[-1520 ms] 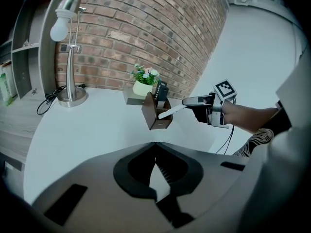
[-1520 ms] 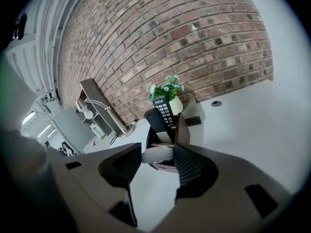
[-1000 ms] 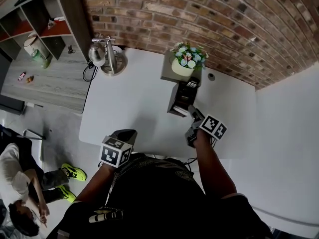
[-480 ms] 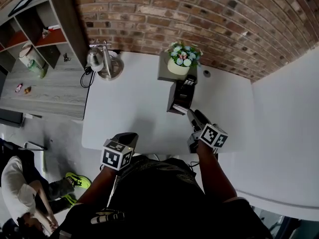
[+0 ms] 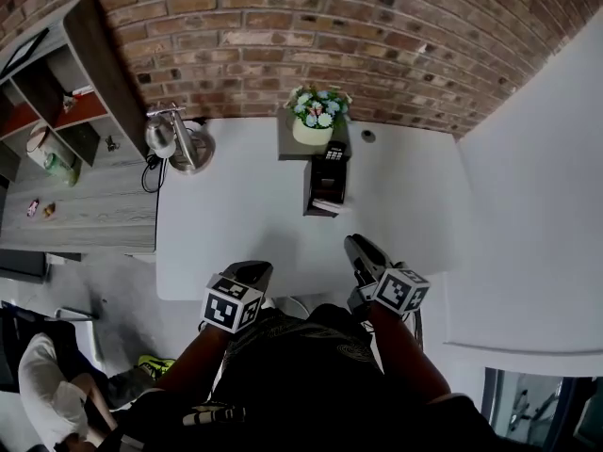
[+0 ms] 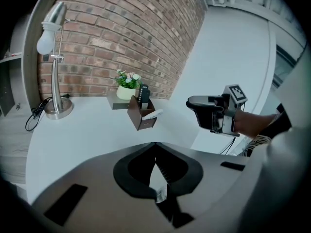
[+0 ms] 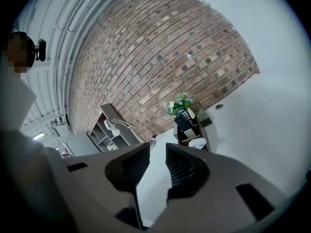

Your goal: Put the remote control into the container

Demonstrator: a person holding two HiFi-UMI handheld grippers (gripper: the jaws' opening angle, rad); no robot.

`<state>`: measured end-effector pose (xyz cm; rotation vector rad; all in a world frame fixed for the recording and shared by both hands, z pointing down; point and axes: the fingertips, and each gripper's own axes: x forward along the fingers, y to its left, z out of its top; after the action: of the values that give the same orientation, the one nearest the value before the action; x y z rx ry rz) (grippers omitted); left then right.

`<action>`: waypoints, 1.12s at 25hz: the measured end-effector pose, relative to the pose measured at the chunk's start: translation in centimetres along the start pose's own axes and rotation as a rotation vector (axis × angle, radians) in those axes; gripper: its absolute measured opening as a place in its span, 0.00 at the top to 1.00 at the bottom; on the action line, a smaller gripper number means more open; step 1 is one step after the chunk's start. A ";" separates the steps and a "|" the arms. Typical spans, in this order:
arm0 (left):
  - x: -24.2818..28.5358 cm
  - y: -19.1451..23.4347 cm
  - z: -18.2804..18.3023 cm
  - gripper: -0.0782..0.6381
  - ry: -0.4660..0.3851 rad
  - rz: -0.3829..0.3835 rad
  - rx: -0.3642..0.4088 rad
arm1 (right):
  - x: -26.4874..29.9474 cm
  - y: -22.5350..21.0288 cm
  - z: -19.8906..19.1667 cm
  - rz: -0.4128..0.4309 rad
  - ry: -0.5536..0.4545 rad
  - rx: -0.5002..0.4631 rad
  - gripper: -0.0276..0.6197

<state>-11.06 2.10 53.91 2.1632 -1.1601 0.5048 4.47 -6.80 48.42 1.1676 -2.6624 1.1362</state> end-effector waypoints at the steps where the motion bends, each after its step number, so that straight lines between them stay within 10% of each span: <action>1: -0.2 -0.6 0.4 0.88 -0.013 -0.002 0.007 | -0.3 0.4 -0.3 0.010 0.005 -0.009 0.81; 11: -2.2 -6.6 0.5 0.88 -0.105 0.051 0.006 | -6.6 6.4 -1.8 0.205 0.033 -0.247 0.95; 28: -4.0 -20.5 -4.7 0.88 -0.159 0.074 0.047 | -18.9 3.3 -8.3 0.082 0.051 -0.321 0.95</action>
<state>3.81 16.30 47.96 2.2406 -1.3305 0.4014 13.88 11.85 47.01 0.9688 -2.7395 0.6975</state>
